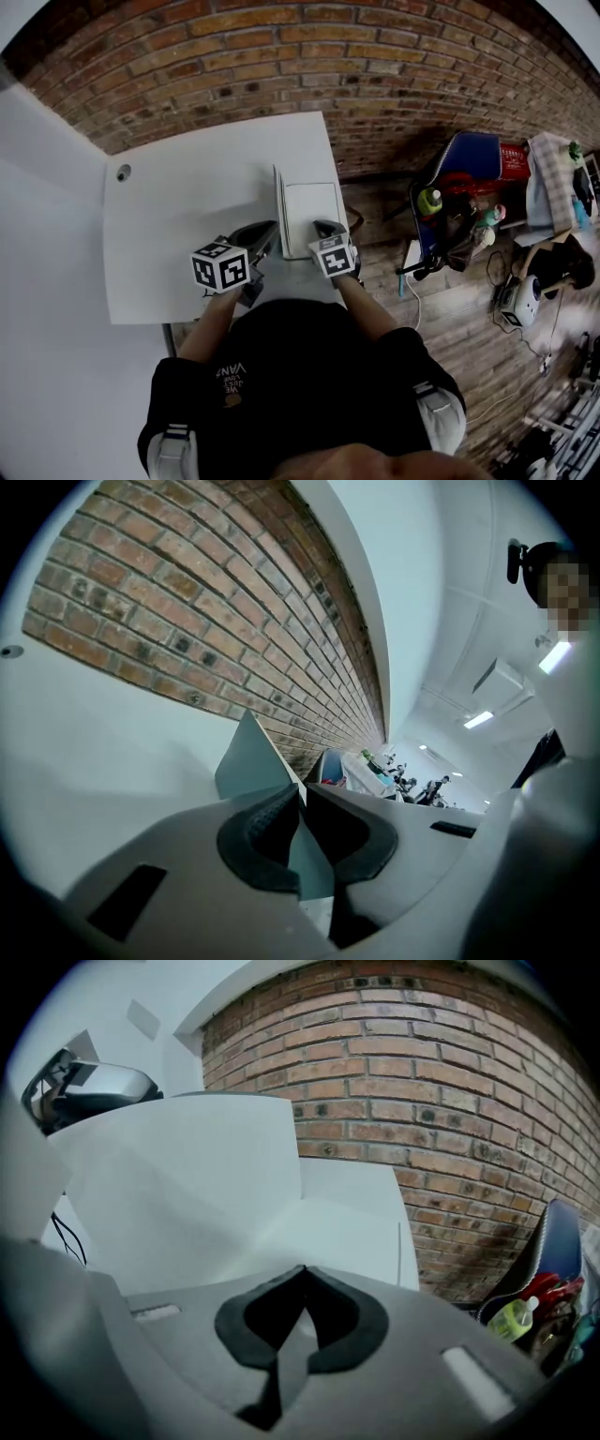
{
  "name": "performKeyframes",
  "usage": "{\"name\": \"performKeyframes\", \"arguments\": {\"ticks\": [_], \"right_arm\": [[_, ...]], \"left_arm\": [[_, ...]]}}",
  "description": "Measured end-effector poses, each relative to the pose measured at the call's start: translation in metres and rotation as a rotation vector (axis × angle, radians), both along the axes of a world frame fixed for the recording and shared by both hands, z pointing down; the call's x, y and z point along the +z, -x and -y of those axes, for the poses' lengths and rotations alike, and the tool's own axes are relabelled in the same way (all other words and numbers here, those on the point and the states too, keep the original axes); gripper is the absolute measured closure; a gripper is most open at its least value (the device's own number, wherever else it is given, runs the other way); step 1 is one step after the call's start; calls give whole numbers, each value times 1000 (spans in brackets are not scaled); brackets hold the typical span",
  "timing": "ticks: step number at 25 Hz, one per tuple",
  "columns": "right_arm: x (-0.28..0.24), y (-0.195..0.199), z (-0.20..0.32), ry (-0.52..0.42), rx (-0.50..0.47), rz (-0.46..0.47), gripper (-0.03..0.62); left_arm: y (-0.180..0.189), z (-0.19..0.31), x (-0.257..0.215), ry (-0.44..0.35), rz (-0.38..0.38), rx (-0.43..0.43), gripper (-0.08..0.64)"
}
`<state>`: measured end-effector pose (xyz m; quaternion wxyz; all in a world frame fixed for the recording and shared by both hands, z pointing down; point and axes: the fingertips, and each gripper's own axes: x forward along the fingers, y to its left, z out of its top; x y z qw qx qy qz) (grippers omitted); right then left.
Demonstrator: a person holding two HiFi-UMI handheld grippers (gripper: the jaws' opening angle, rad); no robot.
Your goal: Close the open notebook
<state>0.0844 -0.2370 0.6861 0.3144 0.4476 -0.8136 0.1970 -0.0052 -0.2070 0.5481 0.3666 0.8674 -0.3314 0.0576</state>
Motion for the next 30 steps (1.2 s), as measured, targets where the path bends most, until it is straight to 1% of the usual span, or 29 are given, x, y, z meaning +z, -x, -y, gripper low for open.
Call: {"name": "performKeyframes", "arguments": {"ticks": [4, 8, 14, 19, 25, 30], "right_arm": [[0, -10, -3, 10, 32, 22, 594], [-7, -23, -3, -2, 63, 39, 594], [-16, -51, -13, -8, 132, 35, 594], [-9, -74, -30, 18, 191, 10, 594], [-12, -88, -44, 7, 260, 20, 594], [-22, -92, -49, -14, 281, 40, 594]], "left_arm": [[-11, -1, -1, -7, 7, 37, 526], [-22, 1, -3, -15, 8, 68, 526], [-39, 1, -6, -24, 1, 115, 526], [-53, 0, -8, -35, 0, 158, 527], [-63, 0, -5, -38, -5, 194, 528], [-77, -1, -1, -45, -4, 220, 526]]}}
